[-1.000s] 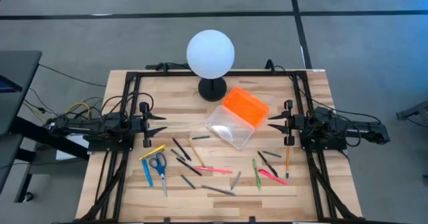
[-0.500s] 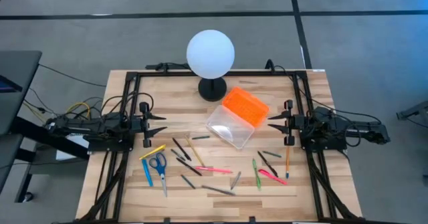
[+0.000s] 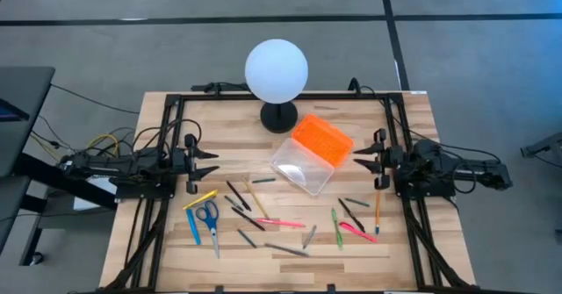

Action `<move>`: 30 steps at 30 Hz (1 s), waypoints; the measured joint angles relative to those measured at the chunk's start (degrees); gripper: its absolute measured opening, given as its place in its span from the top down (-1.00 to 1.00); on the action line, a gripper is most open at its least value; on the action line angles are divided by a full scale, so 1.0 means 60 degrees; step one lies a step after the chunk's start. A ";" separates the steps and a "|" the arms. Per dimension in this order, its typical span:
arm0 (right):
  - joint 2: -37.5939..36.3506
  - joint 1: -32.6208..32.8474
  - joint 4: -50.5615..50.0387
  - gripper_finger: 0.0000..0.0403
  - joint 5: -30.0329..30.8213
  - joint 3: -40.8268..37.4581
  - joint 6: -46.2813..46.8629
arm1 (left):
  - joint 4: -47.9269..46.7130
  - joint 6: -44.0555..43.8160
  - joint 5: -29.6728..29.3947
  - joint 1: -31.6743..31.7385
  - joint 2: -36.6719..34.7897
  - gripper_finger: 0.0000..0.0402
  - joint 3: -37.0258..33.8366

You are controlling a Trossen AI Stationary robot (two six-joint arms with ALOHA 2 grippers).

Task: Pick & place school supplies into a supply box
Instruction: Put the yellow pen into the orange supply box

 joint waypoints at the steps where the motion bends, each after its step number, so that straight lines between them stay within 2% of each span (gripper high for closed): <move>1: 0.0003 0.0033 0.0023 0.50 -0.0002 0.0000 0.0554 | 0.0010 -0.0030 0.0000 0.0002 -0.0002 0.21 0.0000; 4: 0.0000 0.0058 0.0061 0.50 0.0061 0.0000 0.1211 | 0.0092 -0.0044 0.0000 0.0001 -0.0004 0.21 0.0000; 11: 0.0004 0.0058 0.0029 0.50 0.0093 0.0000 0.1227 | -0.0031 -0.0684 0.0023 0.0000 0.0000 0.21 0.0000; 20: 0.0004 -0.0020 0.0698 0.50 0.0104 0.0000 0.0273 | 0.0056 -0.0653 -0.0087 0.0004 -0.0003 0.21 0.0000; 24: 0.0004 0.0103 0.1787 0.50 0.0002 0.0154 0.0391 | 0.1046 -0.0608 -0.0207 0.0004 -0.0004 0.21 -0.0007; 30: 0.0369 0.0331 0.1672 0.50 -0.0148 0.0929 -0.0311 | 0.3131 -0.0049 0.0673 0.0000 0.0000 0.21 0.0026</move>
